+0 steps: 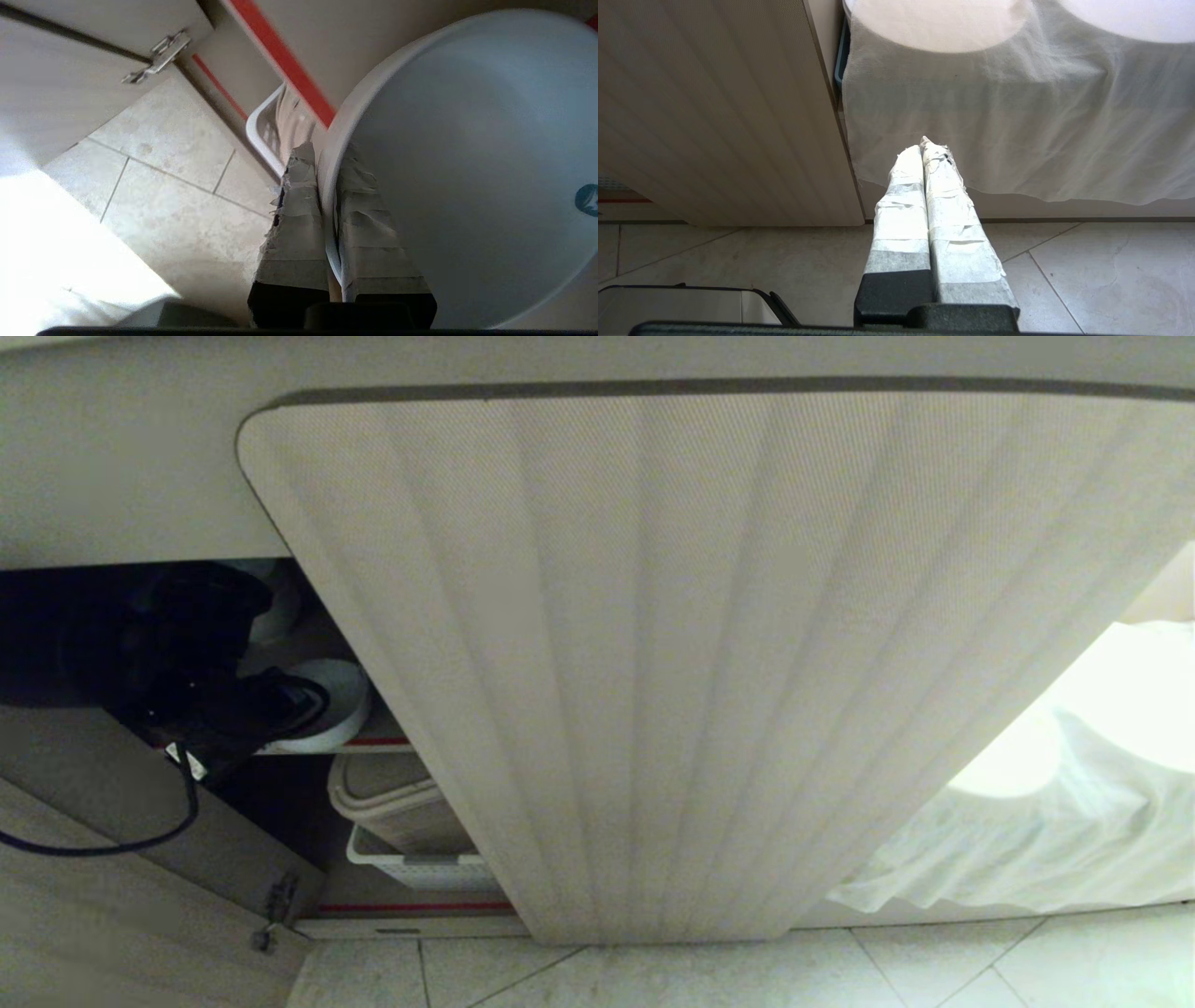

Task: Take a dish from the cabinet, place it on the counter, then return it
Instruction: Take the bowl from the cabinet

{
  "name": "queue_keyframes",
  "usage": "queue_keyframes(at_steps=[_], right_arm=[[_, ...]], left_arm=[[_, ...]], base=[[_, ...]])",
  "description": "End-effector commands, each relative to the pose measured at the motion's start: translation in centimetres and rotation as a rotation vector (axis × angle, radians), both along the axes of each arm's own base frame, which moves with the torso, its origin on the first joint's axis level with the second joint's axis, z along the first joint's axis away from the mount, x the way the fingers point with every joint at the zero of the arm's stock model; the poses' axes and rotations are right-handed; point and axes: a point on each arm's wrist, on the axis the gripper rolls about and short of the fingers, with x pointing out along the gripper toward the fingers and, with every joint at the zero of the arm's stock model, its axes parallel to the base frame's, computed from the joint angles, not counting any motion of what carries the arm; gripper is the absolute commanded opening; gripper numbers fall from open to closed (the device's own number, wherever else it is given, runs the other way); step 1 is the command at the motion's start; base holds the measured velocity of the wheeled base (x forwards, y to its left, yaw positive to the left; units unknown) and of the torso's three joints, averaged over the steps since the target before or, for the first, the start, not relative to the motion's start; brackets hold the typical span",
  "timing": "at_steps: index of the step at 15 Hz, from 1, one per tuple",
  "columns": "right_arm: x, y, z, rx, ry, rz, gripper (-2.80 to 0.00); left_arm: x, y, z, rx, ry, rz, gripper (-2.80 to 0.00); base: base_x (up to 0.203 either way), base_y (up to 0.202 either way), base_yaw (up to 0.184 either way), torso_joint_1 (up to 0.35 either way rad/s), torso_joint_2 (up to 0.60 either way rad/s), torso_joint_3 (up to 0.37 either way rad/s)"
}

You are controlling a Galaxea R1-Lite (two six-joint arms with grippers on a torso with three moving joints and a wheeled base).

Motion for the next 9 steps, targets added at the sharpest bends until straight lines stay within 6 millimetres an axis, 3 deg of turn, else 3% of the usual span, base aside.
queue_keyframes(at_steps=[1,9], right_arm=[[0.0,0.0,0.0,0.000,-0.001,0.000,-2.80],[0.0,0.0,0.0,0.000,-0.001,0.000,-2.80]], left_arm=[[-0.8,-0.2,0.4,-0.006,-0.008,0.004,-2.80],[-4.0,-1.2,0.2,-0.019,0.014,-0.015,-2.80]], base=[[0.000,0.000,0.000,0.000,0.00,0.000],[0.000,0.000,0.000,0.000,0.00,0.000]])
